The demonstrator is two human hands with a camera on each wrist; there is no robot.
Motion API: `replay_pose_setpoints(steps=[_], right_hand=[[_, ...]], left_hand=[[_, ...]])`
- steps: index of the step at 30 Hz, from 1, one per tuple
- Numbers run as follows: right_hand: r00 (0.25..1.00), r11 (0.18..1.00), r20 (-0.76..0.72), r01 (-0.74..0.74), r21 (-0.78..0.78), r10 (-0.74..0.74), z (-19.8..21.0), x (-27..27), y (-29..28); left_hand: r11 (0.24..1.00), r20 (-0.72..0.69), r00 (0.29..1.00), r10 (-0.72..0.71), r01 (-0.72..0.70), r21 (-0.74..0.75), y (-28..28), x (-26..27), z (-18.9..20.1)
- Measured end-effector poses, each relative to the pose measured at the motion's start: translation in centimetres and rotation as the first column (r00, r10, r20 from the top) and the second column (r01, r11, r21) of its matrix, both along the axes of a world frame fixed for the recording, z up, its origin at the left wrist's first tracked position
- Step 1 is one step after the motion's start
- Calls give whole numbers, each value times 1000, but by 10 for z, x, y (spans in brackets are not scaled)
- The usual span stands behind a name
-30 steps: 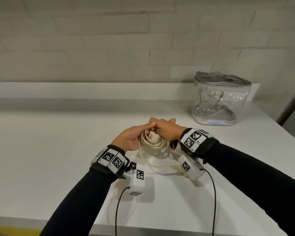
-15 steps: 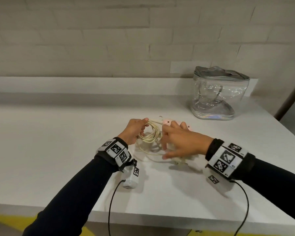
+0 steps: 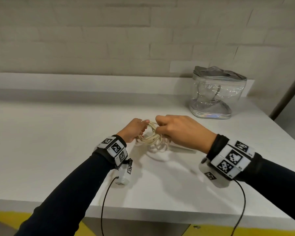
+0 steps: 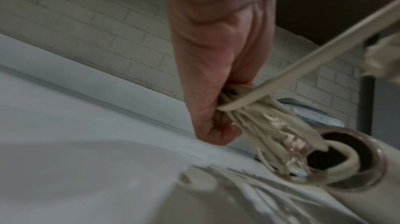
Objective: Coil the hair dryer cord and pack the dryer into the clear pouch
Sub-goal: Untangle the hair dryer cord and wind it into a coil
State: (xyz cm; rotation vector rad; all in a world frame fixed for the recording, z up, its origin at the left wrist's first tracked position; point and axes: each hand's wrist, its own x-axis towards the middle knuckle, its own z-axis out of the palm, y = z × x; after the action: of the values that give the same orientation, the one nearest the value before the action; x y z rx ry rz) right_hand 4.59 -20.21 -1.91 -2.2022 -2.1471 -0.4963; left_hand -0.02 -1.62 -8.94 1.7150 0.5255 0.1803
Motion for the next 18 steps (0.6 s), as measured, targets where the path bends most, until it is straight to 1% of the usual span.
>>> replay_pose_setpoints(steps=[2, 4, 6, 7, 10, 13, 16, 18], right_hand=[[999, 999, -41, -17, 47, 18, -4, 5, 10], [989, 996, -136, -41, 80, 52, -10, 10, 17], [970, 993, -229, -56, 106, 79, -15, 14, 20], [963, 991, -251, -68, 116, 95, -18, 16, 20], [958, 980, -250, -94, 176, 137, -26, 17, 18], [948, 966, -267, -109, 235, 172, -28, 15, 22], [925, 975, -346, -90, 202, 156, -31, 17, 26], [929, 976, -349, -51, 212, 125, -33, 21, 25]], left_hand=[[999, 27, 999, -43, 42, 34, 0, -2, 5], [994, 43, 996, -82, 78, 81, 1, -5, 8], [984, 26, 995, -99, 94, 153, 2, -8, 9], [979, 12, 994, -104, 100, 177, 2, -10, 9], [977, -7, 994, -112, 111, 182, 5, -13, 7], [971, 10, 991, -135, 131, 199, 4, -13, 8], [944, 15, 994, -106, 96, 315, 0, -11, 15], [909, -2, 997, -78, 73, 411, 0, -10, 14]])
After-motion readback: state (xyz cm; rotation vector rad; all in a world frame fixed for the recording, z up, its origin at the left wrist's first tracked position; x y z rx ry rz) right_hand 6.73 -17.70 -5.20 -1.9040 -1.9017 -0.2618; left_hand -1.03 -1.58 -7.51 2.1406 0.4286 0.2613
